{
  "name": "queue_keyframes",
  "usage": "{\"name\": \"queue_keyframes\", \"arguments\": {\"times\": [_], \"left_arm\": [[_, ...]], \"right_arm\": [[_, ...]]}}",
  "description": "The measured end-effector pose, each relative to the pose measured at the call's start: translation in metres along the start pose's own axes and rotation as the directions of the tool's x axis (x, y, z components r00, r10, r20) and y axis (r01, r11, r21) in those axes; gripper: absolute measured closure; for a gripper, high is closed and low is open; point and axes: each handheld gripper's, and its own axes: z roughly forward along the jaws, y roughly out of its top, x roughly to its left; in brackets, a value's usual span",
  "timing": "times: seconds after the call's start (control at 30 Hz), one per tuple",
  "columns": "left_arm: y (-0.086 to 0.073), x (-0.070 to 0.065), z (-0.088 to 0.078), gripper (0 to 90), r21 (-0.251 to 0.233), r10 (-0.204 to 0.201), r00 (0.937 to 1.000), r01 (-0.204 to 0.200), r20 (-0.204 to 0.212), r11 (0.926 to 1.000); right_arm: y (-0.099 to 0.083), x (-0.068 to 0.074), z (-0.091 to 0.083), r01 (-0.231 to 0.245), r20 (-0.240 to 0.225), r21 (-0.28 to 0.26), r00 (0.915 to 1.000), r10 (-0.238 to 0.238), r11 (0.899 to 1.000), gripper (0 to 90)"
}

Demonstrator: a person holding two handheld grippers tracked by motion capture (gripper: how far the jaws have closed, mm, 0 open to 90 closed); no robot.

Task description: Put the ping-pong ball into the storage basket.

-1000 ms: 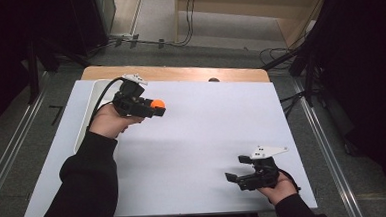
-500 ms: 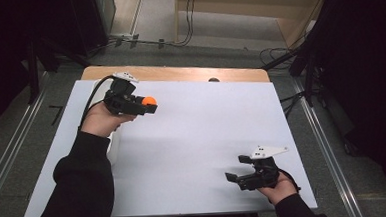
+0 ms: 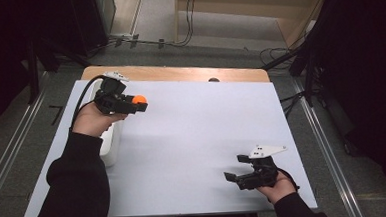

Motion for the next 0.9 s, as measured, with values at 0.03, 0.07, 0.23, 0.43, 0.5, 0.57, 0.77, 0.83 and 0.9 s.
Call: {"name": "queue_keyframes", "arguments": {"times": [0.03, 0.07, 0.23, 0.43, 0.5, 0.57, 0.77, 0.83, 0.9], "left_arm": [[0.000, 0.000, 0.000, 50.7, -0.006, -0.005, 1.0000, 0.005, -0.002, 1.0000], [-0.001, 0.001, -0.001, 50.7, -0.007, -0.006, 1.0000, 0.006, -0.004, 1.0000], [-0.003, 0.006, -0.004, 50.7, 0.001, -0.021, 0.9996, 0.021, -0.020, 0.9998], [-0.007, 0.014, -0.003, 50.7, 0.003, -0.037, 0.9976, 0.038, -0.058, 0.9993], [-0.008, 0.017, -0.004, 50.7, 0.005, -0.041, 0.9967, 0.042, -0.069, 0.9991], [-0.009, 0.019, -0.005, 50.7, 0.001, -0.053, 0.9960, 0.054, -0.072, 0.9986], [-0.012, 0.025, -0.010, 50.7, -0.010, -0.071, 0.9941, 0.070, -0.082, 0.9975], [-0.013, 0.025, -0.011, 50.7, -0.007, -0.069, 0.9931, 0.068, -0.095, 0.9976], [-0.014, 0.026, -0.012, 50.7, -0.012, -0.075, 0.9922, 0.074, -0.099, 0.9972]], "right_arm": [[0.000, 0.000, 0.000, 0.002, 0.000, 0.003, 1.0000, -0.002, 1.000, 13.2], [0.000, 0.000, 0.000, 0.000, 0.000, 0.004, 1.0000, 0.000, 1.000, 13.1], [0.001, 0.000, 0.001, 0.002, -0.003, 0.006, 1.0000, -0.002, 1.000, 13.2], [0.000, 0.000, 0.001, 0.005, -0.001, 0.011, 1.0000, -0.005, 1.000, 13.2], [0.000, 0.000, 0.001, 0.005, 0.000, 0.011, 1.0000, -0.005, 1.000, 13.1], [0.000, 0.000, 0.001, 0.005, -0.001, 0.011, 1.0000, -0.005, 1.000, 13.1], [0.000, 0.000, 0.001, 0.004, -0.001, 0.012, 1.0000, -0.004, 1.000, 13.2], [0.000, 0.000, 0.001, 0.005, 0.001, 0.012, 1.0000, -0.005, 1.000, 13.1], [0.000, 0.000, 0.001, 0.002, -0.001, 0.015, 1.0000, -0.002, 1.000, 13.1]]}}
